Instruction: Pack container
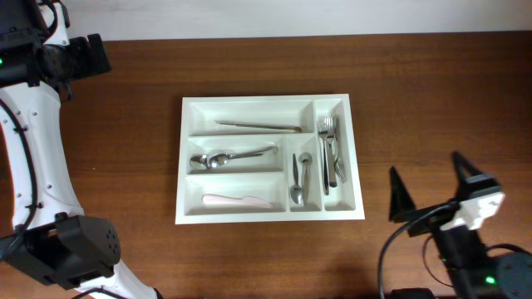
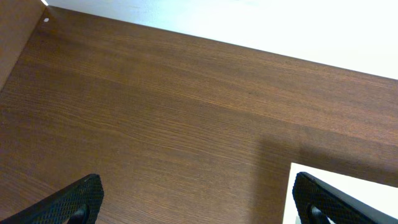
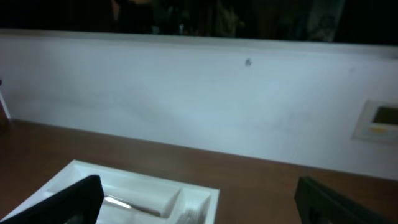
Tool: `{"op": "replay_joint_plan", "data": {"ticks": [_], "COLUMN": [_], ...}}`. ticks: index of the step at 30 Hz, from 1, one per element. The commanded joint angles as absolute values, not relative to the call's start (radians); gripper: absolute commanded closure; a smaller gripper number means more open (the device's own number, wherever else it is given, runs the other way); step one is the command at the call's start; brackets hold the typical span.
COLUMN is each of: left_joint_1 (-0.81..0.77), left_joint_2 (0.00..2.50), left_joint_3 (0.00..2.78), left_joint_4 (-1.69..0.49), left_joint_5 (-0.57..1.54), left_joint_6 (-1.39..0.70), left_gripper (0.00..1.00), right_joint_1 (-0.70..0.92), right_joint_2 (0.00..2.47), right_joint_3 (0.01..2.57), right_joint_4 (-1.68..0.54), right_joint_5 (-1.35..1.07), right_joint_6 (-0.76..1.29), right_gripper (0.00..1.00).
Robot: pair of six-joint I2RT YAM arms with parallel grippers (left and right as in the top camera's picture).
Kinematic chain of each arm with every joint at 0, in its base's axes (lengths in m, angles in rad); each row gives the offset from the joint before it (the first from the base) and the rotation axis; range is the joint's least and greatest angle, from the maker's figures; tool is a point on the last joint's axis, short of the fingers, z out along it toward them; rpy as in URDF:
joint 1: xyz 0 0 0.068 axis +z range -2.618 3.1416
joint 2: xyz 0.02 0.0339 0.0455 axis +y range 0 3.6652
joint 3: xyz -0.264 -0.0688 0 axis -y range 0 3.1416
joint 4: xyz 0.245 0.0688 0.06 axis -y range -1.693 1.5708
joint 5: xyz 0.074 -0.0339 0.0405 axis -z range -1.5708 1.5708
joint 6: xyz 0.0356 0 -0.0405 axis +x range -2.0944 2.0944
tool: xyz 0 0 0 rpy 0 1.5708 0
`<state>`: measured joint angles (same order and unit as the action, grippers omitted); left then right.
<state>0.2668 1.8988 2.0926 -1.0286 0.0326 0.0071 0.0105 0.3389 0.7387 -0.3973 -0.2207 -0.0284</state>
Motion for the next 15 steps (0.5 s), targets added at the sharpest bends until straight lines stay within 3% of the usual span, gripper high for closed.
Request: {"op": "replay_joint_plan", "data": {"ticks": [1,15], "left_joint_1": [0.271,0.271], "left_joint_2": [1.901,1.901], "left_joint_3": [2.094,2.094], "left_joint_4": [-1.027,-1.027], "left_joint_5": [0.029,0.029], "left_joint_6": [0.015,0.015], "left_gripper": [0.01,0.01], "right_joint_1": [0.022,0.019], "right_joint_2": [0.270,0.003], "right_joint_3": [0.593,0.099], "right_joint_4": [-0.358,-0.204], "right_joint_5": [-0.262,-0.225], "right_joint_6": [0.037,0.133], "right_gripper": [0.01,0.01]}}
